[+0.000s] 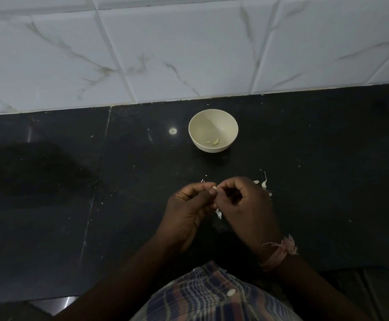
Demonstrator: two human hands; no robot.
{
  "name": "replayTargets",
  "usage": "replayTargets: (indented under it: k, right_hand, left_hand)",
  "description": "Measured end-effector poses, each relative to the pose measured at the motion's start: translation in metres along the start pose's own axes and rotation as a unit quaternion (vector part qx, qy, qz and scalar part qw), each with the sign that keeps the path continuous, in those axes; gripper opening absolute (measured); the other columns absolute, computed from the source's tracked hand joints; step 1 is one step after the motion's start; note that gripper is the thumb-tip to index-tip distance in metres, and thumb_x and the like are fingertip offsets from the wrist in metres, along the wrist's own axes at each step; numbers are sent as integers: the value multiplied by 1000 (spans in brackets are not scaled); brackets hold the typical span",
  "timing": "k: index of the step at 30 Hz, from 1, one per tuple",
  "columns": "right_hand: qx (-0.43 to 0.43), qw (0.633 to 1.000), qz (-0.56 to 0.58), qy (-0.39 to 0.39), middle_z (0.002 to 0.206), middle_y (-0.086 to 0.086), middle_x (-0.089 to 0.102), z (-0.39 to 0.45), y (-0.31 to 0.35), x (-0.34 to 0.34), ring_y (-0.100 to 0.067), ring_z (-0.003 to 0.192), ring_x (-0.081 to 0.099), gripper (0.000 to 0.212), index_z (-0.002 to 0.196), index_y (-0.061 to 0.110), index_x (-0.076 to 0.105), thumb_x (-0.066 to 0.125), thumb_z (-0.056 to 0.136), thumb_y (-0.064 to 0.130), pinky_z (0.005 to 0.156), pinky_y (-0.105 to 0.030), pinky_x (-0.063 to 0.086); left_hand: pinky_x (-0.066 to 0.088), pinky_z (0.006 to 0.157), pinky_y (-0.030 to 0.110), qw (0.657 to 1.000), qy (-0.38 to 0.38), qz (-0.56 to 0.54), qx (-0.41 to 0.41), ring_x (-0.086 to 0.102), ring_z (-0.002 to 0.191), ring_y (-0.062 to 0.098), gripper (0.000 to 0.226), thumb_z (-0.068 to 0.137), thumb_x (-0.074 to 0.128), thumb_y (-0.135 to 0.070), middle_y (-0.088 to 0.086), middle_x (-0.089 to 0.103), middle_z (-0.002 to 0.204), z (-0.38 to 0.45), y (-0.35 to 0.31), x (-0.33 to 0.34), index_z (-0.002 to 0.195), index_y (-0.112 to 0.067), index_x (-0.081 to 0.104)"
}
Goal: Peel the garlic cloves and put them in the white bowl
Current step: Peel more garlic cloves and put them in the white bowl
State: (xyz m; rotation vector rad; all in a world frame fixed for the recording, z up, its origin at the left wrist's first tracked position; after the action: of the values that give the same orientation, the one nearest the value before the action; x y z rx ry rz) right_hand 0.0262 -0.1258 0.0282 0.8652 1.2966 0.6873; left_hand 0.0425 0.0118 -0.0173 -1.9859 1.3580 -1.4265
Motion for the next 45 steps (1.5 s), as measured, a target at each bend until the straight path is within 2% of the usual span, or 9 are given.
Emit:
replayTargets:
  k: [6, 11, 16, 26, 31, 36, 38, 41, 45]
  right_hand:
    - [-82, 992, -99, 6, 86, 7, 62, 4, 9, -1, -3, 74, 56, 6, 88, 16, 68, 73, 86, 14, 66, -10, 43]
    - [-71, 992, -102, 21, 81, 10, 60, 5, 10, -1, 5, 70, 53, 5, 85, 15, 70, 74, 83, 13, 65, -5, 39]
    - [-52, 994, -91, 31, 77, 10, 61, 5, 11, -1, -1, 69, 58, 4, 83, 16, 70, 74, 83, 14, 63, -10, 44]
    - [82, 994, 59, 49, 67, 5, 71, -2, -2, -4, -3, 55, 61, 8, 82, 23, 72, 70, 89, 19, 54, -17, 45]
    - [111, 985, 120, 61, 60, 4, 68, -2, 1, -4, -3, 46, 54, 9, 83, 16, 71, 68, 92, 16, 48, -17, 40]
    - [151, 966, 197, 71, 56, 3, 64, -3, -3, 1, -16, 44, 51, 10, 88, 9, 68, 63, 95, 12, 45, -27, 41]
    - [141, 973, 171, 65, 61, 2, 66, -3, -4, 0, -12, 47, 54, 9, 87, 13, 68, 64, 94, 15, 48, -25, 44]
    - [81, 995, 42, 42, 73, 5, 68, -3, -5, -3, -3, 63, 61, 7, 85, 25, 67, 67, 91, 22, 57, -17, 48]
    - [24, 998, -33, 45, 86, 9, 65, -3, -5, -1, -4, 79, 62, 2, 91, 26, 65, 66, 90, 27, 68, -28, 54]
  left_hand:
    - [58, 93, 46, 995, -15, 79, 51, 72, 104, 40, 21, 85, 71, -11, 25, 74, 107, -6, -6, -2, 102, 3, 74]
    - [60, 92, 44, 992, -12, 107, 60, 73, 103, 39, 20, 90, 68, -5, 24, 75, 105, -10, -10, -1, 105, 8, 72]
    - [61, 87, 38, 993, -14, 100, 55, 73, 102, 37, 16, 92, 67, -1, 24, 75, 104, -12, -10, -2, 104, 9, 71]
    - [58, 74, 23, 1000, 6, 22, -10, 73, 89, 22, 35, 80, 73, -10, 24, 74, 108, -12, -3, 0, 108, 9, 70]
    - [58, 73, 22, 999, 20, -4, -26, 71, 82, 16, 31, 84, 70, -8, 17, 74, 100, -12, -3, 1, 111, 7, 69]
    - [57, 74, 24, 998, 42, -24, -35, 66, 82, 17, 20, 88, 65, -5, 15, 71, 97, -14, -2, 3, 108, -1, 71]
    - [58, 76, 25, 998, 40, -21, -39, 68, 86, 18, 21, 88, 65, -5, 16, 72, 102, -13, -2, 3, 108, -2, 72]
    - [60, 85, 28, 998, 35, -11, -42, 71, 101, 24, 29, 87, 66, -8, 20, 73, 115, -14, -3, 7, 114, 1, 70]
    - [61, 85, 32, 999, 26, -5, -44, 73, 101, 28, 29, 85, 67, -10, 23, 73, 112, -16, -5, 11, 109, 4, 70]
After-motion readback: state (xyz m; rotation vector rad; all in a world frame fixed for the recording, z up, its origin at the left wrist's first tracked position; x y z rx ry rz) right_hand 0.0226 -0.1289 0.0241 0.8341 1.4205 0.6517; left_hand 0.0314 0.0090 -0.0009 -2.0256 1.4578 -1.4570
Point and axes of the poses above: each hand's wrist, its own z-axis towards the middle knuckle, its own x-axis out of the palm, y = z × x, the point moved 5 cm from there along z, towards the middle knuckle
